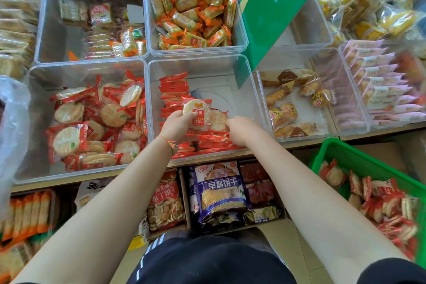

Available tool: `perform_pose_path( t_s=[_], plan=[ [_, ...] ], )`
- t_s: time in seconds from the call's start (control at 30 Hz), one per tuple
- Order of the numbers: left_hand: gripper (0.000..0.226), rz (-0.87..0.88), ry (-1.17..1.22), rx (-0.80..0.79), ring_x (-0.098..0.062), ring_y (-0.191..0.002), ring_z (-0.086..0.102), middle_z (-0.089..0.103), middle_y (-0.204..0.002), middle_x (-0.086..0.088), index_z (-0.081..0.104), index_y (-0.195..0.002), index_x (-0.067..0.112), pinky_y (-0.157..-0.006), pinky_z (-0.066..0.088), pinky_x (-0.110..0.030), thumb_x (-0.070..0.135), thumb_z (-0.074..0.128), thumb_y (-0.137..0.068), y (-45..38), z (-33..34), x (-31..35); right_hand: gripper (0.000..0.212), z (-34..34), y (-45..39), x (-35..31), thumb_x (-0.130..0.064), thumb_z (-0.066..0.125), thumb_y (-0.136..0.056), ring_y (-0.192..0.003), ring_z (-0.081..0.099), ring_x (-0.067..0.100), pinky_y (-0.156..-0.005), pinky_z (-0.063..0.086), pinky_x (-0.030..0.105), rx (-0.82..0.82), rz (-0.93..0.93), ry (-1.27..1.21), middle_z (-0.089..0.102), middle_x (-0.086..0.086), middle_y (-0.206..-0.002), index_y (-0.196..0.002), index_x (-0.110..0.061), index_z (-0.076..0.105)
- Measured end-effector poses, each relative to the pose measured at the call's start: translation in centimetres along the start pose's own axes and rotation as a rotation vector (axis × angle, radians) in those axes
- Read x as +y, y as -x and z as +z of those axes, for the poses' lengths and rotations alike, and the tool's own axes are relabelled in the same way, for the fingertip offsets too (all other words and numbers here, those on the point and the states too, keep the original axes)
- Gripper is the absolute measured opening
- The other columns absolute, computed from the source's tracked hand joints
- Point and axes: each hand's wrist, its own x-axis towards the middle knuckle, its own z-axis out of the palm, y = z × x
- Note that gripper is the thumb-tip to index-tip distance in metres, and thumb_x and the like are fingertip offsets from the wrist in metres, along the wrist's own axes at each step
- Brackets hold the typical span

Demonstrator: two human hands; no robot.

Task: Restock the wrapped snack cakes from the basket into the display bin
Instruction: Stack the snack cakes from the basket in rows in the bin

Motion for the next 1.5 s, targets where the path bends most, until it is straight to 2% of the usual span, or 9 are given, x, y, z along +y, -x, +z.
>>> perform_pose_path(
  t_s=[0.17,0.27,0.37,0.5,0.67,0.9,1.1,1.23,1.5],
  plan=[
    [0.022,0.092,-0.100,-0.068,-0.023,-0.097,0.069,0.070,-0.106,-0.008,0.064,-0.109,0.013,-0.064,0.060,-0.035,0.026,0.064,-0.091,-0.1,0.8,0.5,0.037,-0.5,-0.4,1.6,-0.003,0.043,-0.092,-0.104,0.061,0.028,-0.091,0.053,0.039,-0.133,0.039,-0.199,0.064,0.010,-0.121,-0.121,-0.011,0.064],
    [0.022,0.154,-0.200,-0.097,-0.025,-0.097,0.069,0.069,-0.107,-0.012,0.065,-0.107,0.014,-0.069,0.060,-0.040,0.024,0.068,-0.089,-0.6,1.4,1.2,0.044,-2.0,-0.6,3.2,-0.010,0.042,-0.093,-0.098,0.059,0.022,-0.083,0.052,0.038,0.111,0.070,-0.587,0.055,0.010,-0.133,-0.136,-0.016,0.050],
    [0.019,0.229,-0.322,-0.162,-0.018,-0.088,0.070,0.071,-0.100,-0.007,0.065,-0.106,0.017,-0.068,0.059,-0.031,0.020,0.069,-0.088,-1.0,2.4,1.9,0.067,-3.4,0.0,4.0,-0.019,0.057,-0.086,-0.125,0.045,0.022,-0.099,0.043,0.040,0.367,-0.046,-0.825,0.037,0.007,-0.147,-0.146,-0.031,0.030],
    [0.023,0.315,-0.489,-0.244,-0.021,-0.090,0.067,0.072,-0.100,-0.010,0.067,-0.110,0.015,-0.081,0.058,-0.038,0.017,0.069,-0.087,-2.3,4.5,2.3,0.040,-3.7,-0.2,4.0,-0.024,0.068,-0.082,-0.111,0.054,0.022,-0.092,0.049,0.039,0.359,-0.159,-0.580,0.061,0.003,-0.118,-0.121,-0.025,0.058],
    [0.052,0.371,-0.946,0.026,-0.026,-0.123,0.053,0.058,-0.133,-0.010,0.050,-0.138,0.013,-0.101,0.040,-0.030,0.019,0.059,-0.087,-5.6,5.9,0.9,0.018,-2.1,-1.2,4.9,-0.031,0.065,-0.088,-0.080,0.058,0.021,-0.065,0.047,0.033,0.417,0.063,-0.650,0.062,0.001,-0.088,-0.096,-0.018,0.056],
    [0.043,0.473,-1.542,-0.299,-0.025,-0.129,0.045,0.049,-0.140,-0.007,0.057,-0.131,0.016,-0.104,0.042,-0.039,0.019,0.056,-0.088,-8.5,8.3,-1.7,0.017,-0.2,-1.8,3.7,-0.021,0.055,-0.097,-0.065,0.049,0.025,-0.050,0.033,0.028,0.605,0.133,-0.390,0.054,0.005,-0.079,-0.108,-0.010,0.047],
    [0.079,0.453,-1.683,-0.218,-0.026,-0.137,0.032,0.021,-0.155,-0.003,0.031,-0.148,0.023,-0.097,0.048,-0.048,0.028,0.072,-0.080,-9.2,8.3,-1.7,0.020,1.1,-1.7,3.3,-0.016,0.050,-0.098,-0.075,0.063,0.030,-0.054,0.043,0.032,0.651,0.107,-0.397,0.065,0.012,-0.091,-0.115,-0.009,0.044],
    [0.066,0.547,-1.709,-0.116,-0.031,-0.126,0.040,0.036,-0.140,-0.012,0.036,-0.140,0.014,-0.088,0.051,-0.045,0.017,0.066,-0.081,-9.7,9.2,-1.6,0.020,1.5,-1.1,3.5,-0.018,0.052,-0.098,-0.070,0.063,0.028,-0.052,0.040,0.029,0.699,0.098,-0.424,0.064,0.011,-0.087,-0.113,-0.008,0.045],
    [0.075,0.632,-1.713,0.063,-0.029,-0.117,0.047,0.050,-0.127,-0.014,0.038,-0.132,0.005,-0.090,0.043,-0.040,0.052,0.065,-0.080,-10.8,10.5,-2.2,0.018,2.0,-0.6,3.5,-0.017,0.053,-0.096,-0.071,0.062,0.026,-0.053,0.039,0.028,0.706,0.105,-0.468,0.060,0.009,-0.088,-0.108,-0.007,0.043]
  ],
)
